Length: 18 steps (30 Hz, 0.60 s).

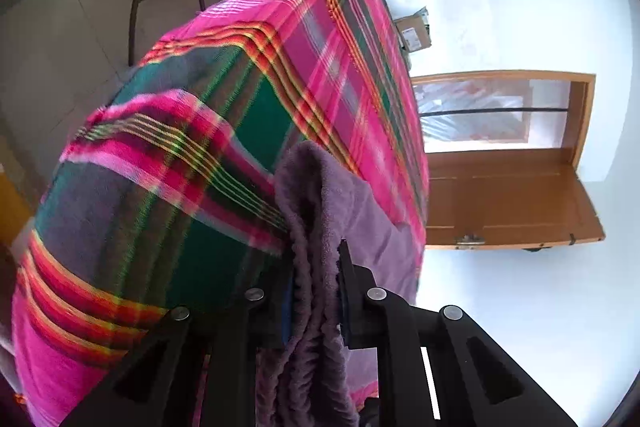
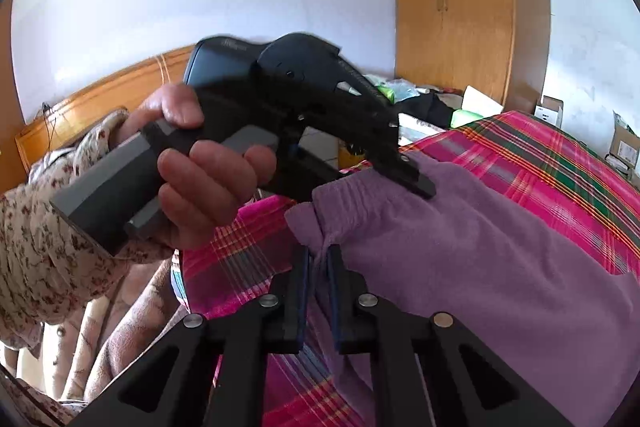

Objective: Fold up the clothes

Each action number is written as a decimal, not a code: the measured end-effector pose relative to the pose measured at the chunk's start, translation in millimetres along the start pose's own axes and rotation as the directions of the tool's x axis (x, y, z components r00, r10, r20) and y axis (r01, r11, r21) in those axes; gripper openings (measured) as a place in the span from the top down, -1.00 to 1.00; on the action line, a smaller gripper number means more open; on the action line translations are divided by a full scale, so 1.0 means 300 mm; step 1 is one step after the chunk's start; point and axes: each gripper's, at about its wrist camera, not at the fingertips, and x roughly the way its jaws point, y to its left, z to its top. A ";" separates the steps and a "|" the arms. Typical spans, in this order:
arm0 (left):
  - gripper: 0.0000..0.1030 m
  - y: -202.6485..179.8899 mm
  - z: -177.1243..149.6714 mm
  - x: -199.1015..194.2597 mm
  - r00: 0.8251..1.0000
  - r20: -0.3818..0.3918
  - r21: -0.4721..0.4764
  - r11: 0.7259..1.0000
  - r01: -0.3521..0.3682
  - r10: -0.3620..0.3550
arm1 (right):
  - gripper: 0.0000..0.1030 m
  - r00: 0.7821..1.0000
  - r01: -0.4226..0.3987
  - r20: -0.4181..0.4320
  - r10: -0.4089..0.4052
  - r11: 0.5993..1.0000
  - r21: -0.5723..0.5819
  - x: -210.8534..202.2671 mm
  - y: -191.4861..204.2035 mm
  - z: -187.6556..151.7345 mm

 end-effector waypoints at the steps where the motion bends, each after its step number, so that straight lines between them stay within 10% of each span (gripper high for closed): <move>1: 0.66 0.003 0.003 -0.002 1.000 -0.003 0.005 1.000 -0.007 0.007 | 0.83 1.000 0.004 -0.012 -0.004 1.000 -0.010 0.016 0.010 0.003; 18: 0.67 0.053 -0.002 -0.038 1.000 0.018 0.014 1.000 0.012 -0.012 | 0.82 0.994 0.009 -0.108 -0.008 1.000 0.008 0.149 0.018 0.021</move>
